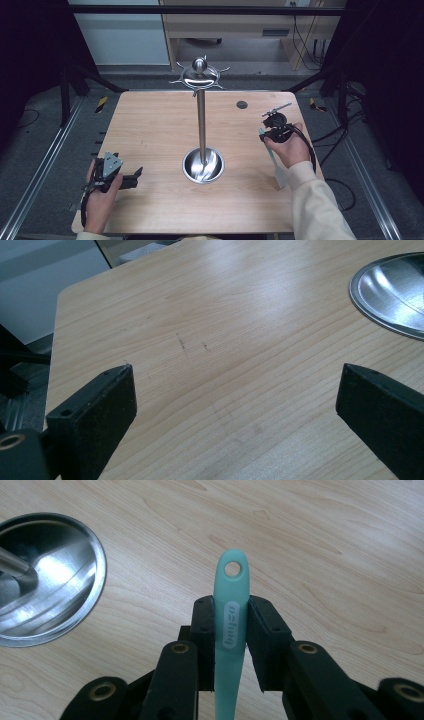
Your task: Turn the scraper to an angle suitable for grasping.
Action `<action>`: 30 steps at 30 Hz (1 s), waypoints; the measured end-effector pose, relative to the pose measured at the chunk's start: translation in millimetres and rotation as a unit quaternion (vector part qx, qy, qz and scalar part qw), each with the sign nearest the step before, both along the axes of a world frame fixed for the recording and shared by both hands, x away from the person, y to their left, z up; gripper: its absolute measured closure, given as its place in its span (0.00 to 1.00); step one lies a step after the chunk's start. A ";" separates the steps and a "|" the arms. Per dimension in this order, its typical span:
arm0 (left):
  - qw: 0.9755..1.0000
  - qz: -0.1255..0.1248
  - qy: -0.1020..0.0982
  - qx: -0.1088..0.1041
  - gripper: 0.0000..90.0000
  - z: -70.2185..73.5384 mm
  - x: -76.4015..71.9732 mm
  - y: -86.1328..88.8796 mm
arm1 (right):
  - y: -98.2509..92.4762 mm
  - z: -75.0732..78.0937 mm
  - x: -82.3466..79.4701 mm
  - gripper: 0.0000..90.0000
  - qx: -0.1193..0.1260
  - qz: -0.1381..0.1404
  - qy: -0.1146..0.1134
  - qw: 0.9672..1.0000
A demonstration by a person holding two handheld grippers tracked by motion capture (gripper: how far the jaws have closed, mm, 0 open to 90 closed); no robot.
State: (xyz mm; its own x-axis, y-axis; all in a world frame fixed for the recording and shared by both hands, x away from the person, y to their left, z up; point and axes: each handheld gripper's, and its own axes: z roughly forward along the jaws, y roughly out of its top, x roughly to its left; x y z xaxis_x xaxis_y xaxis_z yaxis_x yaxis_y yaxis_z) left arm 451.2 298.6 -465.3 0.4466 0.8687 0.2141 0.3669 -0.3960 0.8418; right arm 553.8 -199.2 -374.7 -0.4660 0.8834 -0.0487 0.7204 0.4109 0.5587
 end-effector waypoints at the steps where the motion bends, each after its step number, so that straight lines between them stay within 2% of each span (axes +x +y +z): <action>1: 1.000 0.000 0.000 0.000 0.03 0.0 0.0 -0.1 | 0.0 1.7 -0.5 0.83 0.000 0.001 -0.001 1.000; 13: 1.000 0.000 0.001 0.000 0.03 -0.4 0.3 -0.6 | 4.9 32.5 -9.8 0.83 0.013 0.021 -0.036 0.999; 30: 1.000 -0.002 0.002 0.002 0.03 -0.8 0.6 -0.8 | 21.0 63.3 -23.1 0.83 0.021 0.060 -0.073 0.995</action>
